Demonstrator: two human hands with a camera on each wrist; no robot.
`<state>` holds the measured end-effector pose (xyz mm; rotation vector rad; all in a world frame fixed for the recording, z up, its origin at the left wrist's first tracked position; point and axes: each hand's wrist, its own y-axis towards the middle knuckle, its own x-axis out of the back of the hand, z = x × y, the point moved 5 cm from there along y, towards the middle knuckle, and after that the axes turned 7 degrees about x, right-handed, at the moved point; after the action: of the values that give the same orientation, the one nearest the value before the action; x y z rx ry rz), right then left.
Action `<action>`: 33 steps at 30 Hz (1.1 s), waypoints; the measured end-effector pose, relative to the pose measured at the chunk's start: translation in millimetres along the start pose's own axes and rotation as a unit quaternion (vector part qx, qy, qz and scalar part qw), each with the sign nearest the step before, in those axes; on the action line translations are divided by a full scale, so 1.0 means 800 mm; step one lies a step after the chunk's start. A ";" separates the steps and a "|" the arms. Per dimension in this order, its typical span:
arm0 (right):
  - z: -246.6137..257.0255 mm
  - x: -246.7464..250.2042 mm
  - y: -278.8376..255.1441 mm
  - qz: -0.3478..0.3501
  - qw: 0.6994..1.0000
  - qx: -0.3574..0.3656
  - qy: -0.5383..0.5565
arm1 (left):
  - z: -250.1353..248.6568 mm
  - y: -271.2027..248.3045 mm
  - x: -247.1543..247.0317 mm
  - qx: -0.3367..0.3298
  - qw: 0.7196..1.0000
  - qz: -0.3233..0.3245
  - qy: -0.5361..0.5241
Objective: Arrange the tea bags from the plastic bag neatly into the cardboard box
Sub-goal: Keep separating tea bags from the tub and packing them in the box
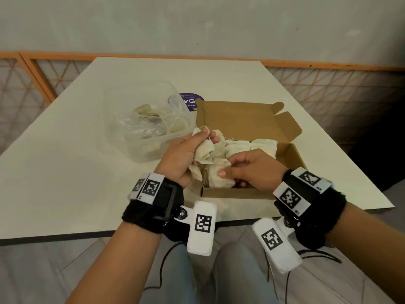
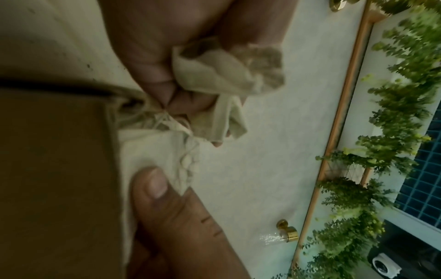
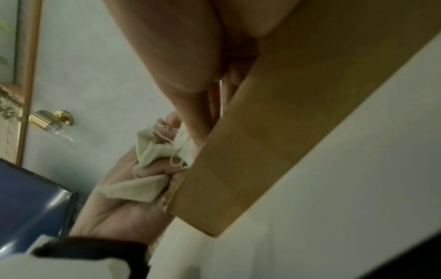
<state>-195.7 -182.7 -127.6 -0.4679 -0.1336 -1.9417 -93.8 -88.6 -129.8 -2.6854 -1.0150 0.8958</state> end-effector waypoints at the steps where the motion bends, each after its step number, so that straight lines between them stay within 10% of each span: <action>1: -0.001 -0.001 0.000 0.017 1.000 -0.013 0.008 | 0.000 0.002 0.001 0.003 1.000 -0.001 -0.002; 14: 0.002 -0.007 0.003 0.002 0.996 0.013 -0.093 | -0.004 0.003 -0.002 0.003 1.000 -0.001 -0.031; 19: 0.042 0.034 -0.018 -0.189 0.975 0.100 -0.054 | -0.012 -0.003 -0.001 0.035 0.983 0.020 -0.176; 33: 0.042 0.026 -0.024 -0.052 0.983 0.059 0.165 | 0.000 0.005 -0.047 0.043 0.972 0.009 -0.233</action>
<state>-211.3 -182.2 -86.6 -0.0582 -0.0605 -2.0714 -113.9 -116.0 -112.8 -2.4679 -0.9973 1.5841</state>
